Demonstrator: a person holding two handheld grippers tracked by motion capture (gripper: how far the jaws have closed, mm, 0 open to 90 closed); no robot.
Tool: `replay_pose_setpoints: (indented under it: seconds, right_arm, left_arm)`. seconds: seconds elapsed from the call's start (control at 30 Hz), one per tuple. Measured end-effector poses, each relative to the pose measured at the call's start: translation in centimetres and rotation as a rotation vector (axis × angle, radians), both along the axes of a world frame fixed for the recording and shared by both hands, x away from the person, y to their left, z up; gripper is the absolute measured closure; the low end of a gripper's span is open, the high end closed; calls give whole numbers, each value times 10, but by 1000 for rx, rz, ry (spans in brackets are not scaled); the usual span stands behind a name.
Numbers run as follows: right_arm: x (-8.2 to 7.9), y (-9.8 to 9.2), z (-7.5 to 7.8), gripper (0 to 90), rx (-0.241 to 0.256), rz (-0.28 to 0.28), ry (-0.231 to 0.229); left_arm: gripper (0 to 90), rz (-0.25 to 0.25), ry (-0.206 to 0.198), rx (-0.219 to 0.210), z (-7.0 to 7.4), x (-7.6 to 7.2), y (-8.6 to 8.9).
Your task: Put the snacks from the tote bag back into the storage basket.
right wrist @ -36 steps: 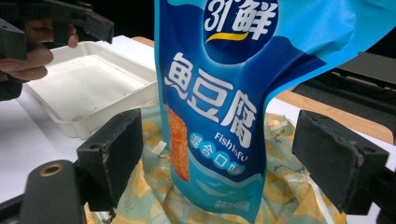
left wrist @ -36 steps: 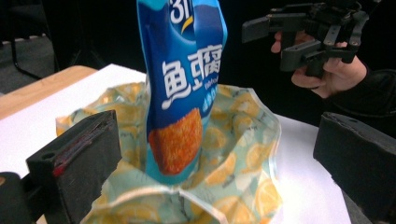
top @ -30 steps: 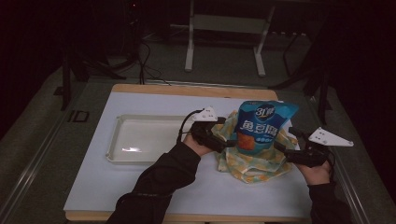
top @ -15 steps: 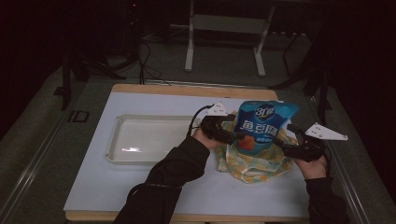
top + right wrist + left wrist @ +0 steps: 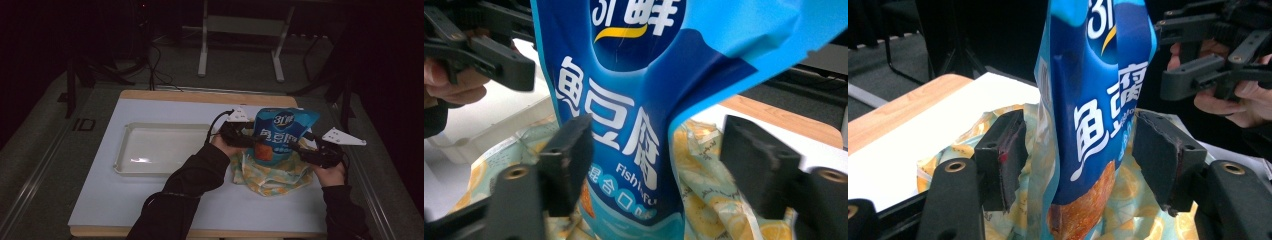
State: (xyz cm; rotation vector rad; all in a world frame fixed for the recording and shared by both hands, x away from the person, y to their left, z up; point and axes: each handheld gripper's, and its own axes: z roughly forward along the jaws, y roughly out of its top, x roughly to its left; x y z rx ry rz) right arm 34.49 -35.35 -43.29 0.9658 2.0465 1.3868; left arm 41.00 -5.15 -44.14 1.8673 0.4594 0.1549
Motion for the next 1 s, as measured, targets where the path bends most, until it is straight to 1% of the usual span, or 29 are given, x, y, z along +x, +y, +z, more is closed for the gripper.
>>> replay_pose_setpoints:
  seconds: [0.03, 0.07, 0.1, 0.13, 0.17, 0.2, 0.23, 0.27, 0.3, 0.33, 0.37, 0.4, 0.43, 0.47, 0.57, 0.63, 0.67, 0.7, 0.77, 0.8, 0.87, 1.0]
  right_arm:
    - [1, 2, 0, 350, -1, -1, -1]
    - [2, 2, 1, 367, -4, -4, -2]
    - [2, 3, 1, 398, -7, -9, -8]
    - [2, 3, 1, 434, -7, -7, -10]
    - [2, 4, 1, 460, -21, -12, -12]
    - [2, 5, 1, 480, -43, -17, -24]
    - [2, 6, 1, 494, -49, -15, -26]
    - [3, 7, 0, 508, -53, -15, -22]
    - [3, 7, 0, 523, -55, -14, -22]
    - [4, 8, -1, 542, -54, -14, -20]
    - [4, 8, -1, 542, -54, -14, -20]
    - [4, 8, -1, 572, -55, -14, -17]
    - [5, 9, -2, 614, -56, -11, -13]
    - [5, 10, -3, 639, -57, -8, -9]
    - [6, 12, -4, 686, -62, -10, -9]
    - [6, 12, -4, 730, -62, -13, -9]
    - [6, 12, -4, 730, -62, -13, -9]
    - [7, 12, -4, 764, -55, -19, -3]
    - [7, 12, -4, 792, -52, -18, 0]
    - [7, 12, -4, 792, -52, -18, 0]
    - [7, 14, -4, 836, -61, -11, -6]
    - [8, 16, -4, 862, -66, -12, -2]
  left_arm:
    - [420, 5, 5, -2, 0, 0, -1]
    - [444, 0, 6, 7, -1, 1, -2]
    - [447, 2, 5, 13, -2, 1, -2]
    - [472, -10, 11, 12, -3, 1, -3]
    - [524, -14, 9, 20, -4, 1, -3]
    - [529, -14, 9, 20, -4, 1, -3]
    - [547, -17, 3, 22, -5, 1, -4]
    - [566, -17, 10, 14, -6, 1, -5]
    - [570, -16, 4, 5, -6, 1, -5]
    - [592, -16, 4, 5, -6, 1, -5]
    - [592, -13, 1, 3, -5, 1, -5]
    - [597, -13, -1, 5, -5, 1, -5]
    - [649, -11, 0, 4, -5, 2, -6]
    - [672, -4, -7, 3, -4, 3, -6]
    - [726, -4, -18, 14, -3, 4, -7]
    - [732, -1, -13, 19, -3, 6, -9]
    - [732, -1, -13, 19, -3, 6, -9]
    - [739, 4, -17, 18, -3, 5, -11]
    - [754, 6, -19, 19, -3, 5, -11]
    - [754, 7, -17, 20, -3, 6, -11]
    - [786, 8, -12, 15, -4, 6, -12]
    - [819, 21, -3, 18, -3, 6, -15]
